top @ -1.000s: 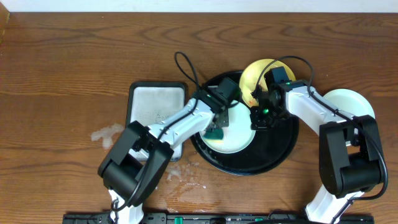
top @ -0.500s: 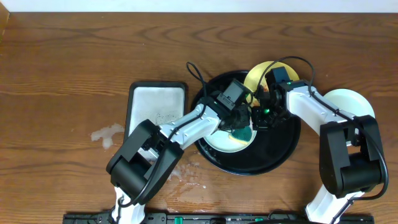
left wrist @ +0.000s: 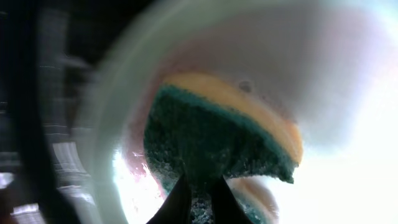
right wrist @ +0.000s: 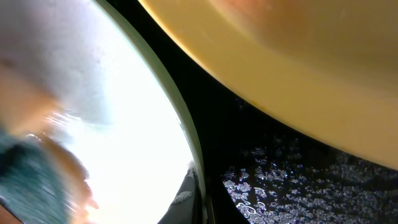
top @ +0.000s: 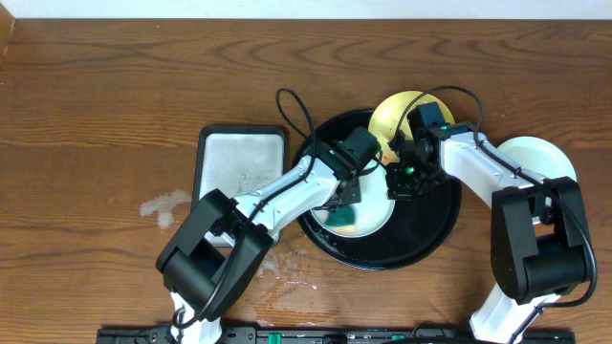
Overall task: Clean dirty plates on tray and stack at the side
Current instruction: 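Scrub the second pale green plate with the sponge in the left gripper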
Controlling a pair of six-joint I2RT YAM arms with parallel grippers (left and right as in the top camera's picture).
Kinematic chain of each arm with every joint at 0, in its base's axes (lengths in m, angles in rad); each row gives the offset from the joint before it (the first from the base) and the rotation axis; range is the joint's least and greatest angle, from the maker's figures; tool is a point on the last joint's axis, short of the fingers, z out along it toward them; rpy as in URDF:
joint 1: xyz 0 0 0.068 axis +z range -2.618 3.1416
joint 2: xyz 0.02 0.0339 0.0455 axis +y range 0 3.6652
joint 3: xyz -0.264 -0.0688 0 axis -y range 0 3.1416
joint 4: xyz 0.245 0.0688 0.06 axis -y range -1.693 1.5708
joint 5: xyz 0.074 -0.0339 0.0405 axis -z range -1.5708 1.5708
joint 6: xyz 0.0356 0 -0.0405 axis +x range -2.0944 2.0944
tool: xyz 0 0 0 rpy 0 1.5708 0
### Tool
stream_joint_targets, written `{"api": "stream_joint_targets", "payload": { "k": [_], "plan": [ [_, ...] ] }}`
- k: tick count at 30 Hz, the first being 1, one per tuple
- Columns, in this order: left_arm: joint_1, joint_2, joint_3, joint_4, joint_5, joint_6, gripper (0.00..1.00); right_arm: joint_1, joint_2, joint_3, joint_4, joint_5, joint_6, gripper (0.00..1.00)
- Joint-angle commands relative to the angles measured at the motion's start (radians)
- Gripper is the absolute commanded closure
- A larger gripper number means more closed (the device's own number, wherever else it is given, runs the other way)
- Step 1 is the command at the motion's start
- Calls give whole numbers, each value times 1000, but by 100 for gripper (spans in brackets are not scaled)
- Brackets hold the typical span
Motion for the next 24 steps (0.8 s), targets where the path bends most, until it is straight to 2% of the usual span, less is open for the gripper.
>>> {"api": "stream_joint_targets", "payload": {
  "k": [1, 6, 15, 19, 24],
  "plan": [
    [30, 34, -35, -68, -313, 62, 93, -2, 29, -13, -8, 88, -15, 99],
    [30, -4, 4, -83, -335, 96, 93, -2, 29, -13, -16, 89, -15, 99],
    [32, -229, 87, -113, -184, 119, 93, -2, 2, -13, -24, 104, -15, 99],
    [55, -322, 87, -169, -183, 165, 92, 0, -71, -13, -25, 131, -15, 99],
    [168, -356, 64, -305, -184, 203, 92, 26, -214, -13, -55, 244, -5, 99]
  ]
}}
